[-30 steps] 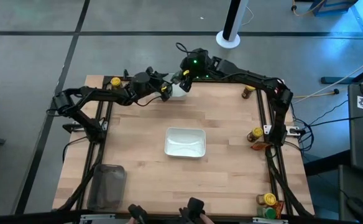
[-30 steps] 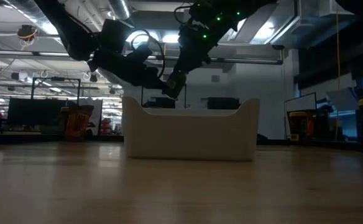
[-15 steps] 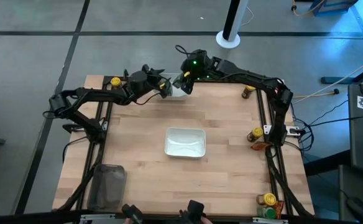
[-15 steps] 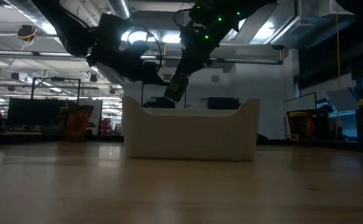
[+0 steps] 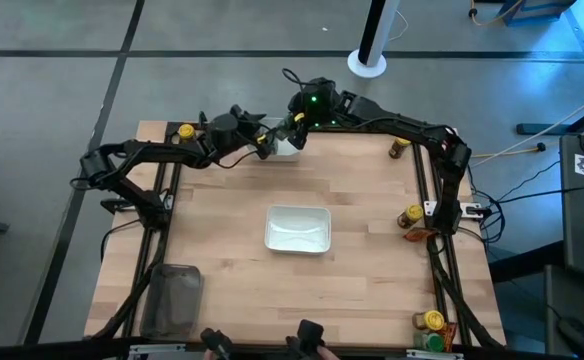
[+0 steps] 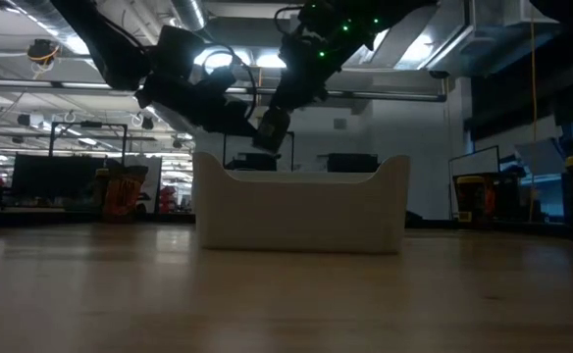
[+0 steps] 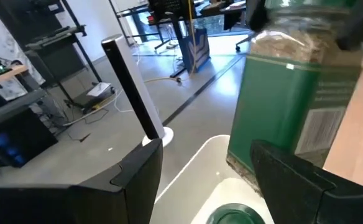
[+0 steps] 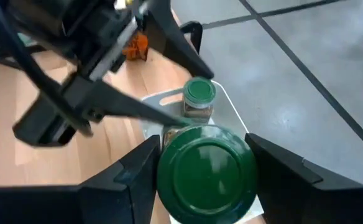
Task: Sort spices by type
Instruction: Put the top green seasoning bottle into the top white bin, then put the middle right yellow seasoning bottle into the bottom white bin
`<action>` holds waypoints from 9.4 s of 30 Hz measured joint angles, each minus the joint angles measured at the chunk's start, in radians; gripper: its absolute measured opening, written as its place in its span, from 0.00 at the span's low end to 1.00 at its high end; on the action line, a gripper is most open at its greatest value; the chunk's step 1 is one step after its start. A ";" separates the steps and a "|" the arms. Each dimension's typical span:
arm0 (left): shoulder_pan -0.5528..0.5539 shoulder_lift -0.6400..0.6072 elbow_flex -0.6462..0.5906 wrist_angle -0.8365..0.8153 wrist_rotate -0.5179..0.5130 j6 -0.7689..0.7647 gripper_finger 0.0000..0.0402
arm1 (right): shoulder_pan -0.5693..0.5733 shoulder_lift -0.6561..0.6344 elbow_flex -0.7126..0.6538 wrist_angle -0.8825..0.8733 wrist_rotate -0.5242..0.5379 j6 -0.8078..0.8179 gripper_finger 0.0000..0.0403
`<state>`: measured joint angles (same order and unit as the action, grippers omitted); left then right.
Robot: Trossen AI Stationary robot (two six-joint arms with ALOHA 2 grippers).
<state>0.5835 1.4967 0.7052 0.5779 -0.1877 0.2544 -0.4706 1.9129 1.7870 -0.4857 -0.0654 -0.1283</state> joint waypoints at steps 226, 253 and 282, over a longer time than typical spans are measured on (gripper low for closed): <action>-0.095 -0.098 0.000 -0.074 -0.044 0.042 0.59 | 0.501 -0.637 -0.964 -0.839 0.098 1.159 0.76; -0.122 -0.098 0.000 -0.072 -0.044 0.086 0.59 | 0.504 -0.627 -0.685 -0.814 0.258 0.906 0.59; -0.369 -0.098 0.082 -0.239 0.301 0.108 0.24 | 0.504 -0.529 -0.582 -0.252 0.291 0.363 0.60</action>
<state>0.2149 1.3983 0.7872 0.3389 0.1135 0.3628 0.0330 1.3840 1.2049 -0.7373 0.2254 0.2343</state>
